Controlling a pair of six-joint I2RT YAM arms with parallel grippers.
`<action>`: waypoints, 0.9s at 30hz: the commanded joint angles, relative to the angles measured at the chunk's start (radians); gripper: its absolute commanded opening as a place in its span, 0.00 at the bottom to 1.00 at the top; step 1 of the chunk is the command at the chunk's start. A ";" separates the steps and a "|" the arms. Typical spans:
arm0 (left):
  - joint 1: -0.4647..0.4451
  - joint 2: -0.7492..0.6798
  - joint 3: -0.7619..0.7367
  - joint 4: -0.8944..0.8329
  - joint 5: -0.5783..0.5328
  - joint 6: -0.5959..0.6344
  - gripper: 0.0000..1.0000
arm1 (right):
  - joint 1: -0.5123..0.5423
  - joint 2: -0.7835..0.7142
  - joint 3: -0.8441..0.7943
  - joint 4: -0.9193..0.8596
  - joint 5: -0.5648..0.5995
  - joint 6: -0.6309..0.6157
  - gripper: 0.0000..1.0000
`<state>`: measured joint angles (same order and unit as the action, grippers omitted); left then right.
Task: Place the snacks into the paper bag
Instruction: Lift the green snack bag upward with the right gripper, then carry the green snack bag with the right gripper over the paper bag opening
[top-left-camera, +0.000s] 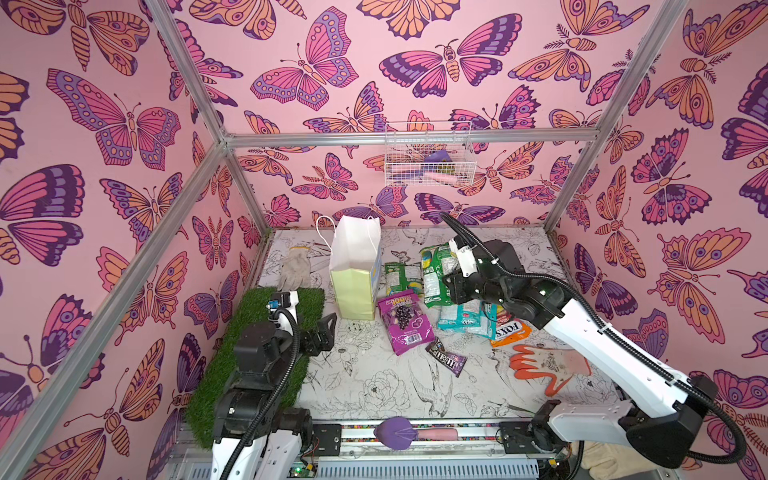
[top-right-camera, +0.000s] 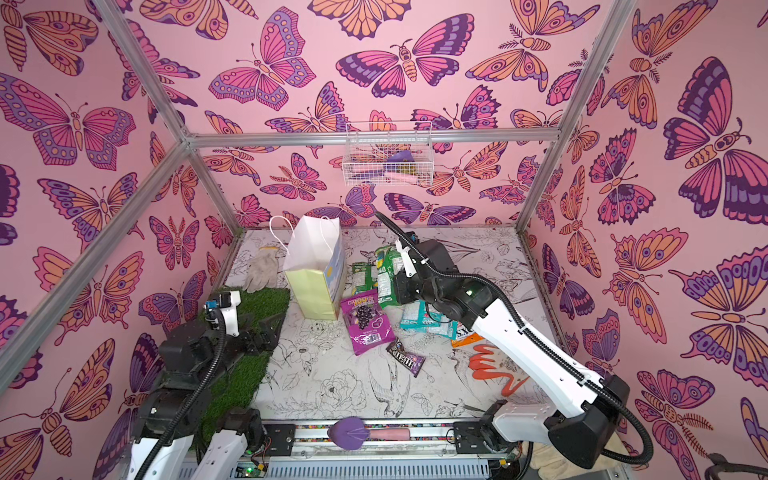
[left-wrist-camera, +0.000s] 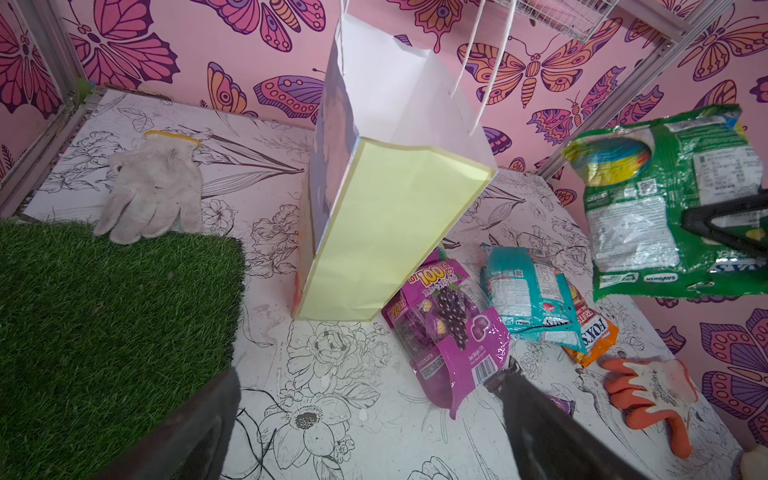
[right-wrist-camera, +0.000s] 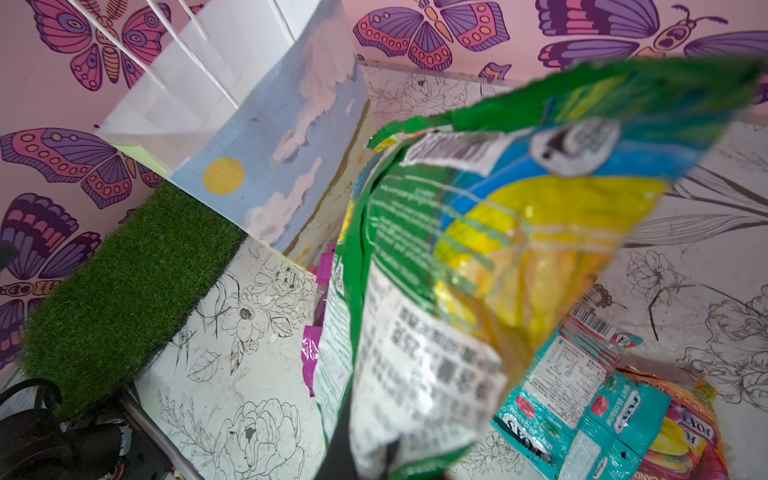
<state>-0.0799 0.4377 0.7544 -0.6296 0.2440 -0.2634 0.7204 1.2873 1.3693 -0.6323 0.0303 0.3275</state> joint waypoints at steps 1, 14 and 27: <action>-0.007 -0.011 -0.015 -0.009 0.012 -0.003 1.00 | 0.033 0.014 0.075 0.006 0.032 -0.044 0.00; -0.007 -0.016 -0.015 -0.008 0.015 -0.001 1.00 | 0.166 0.094 0.264 -0.001 0.070 -0.106 0.00; -0.007 -0.022 -0.016 -0.006 0.018 0.001 1.00 | 0.254 0.196 0.453 -0.007 0.077 -0.150 0.00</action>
<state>-0.0799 0.4271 0.7536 -0.6292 0.2470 -0.2630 0.9623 1.4685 1.7576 -0.6556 0.0937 0.2073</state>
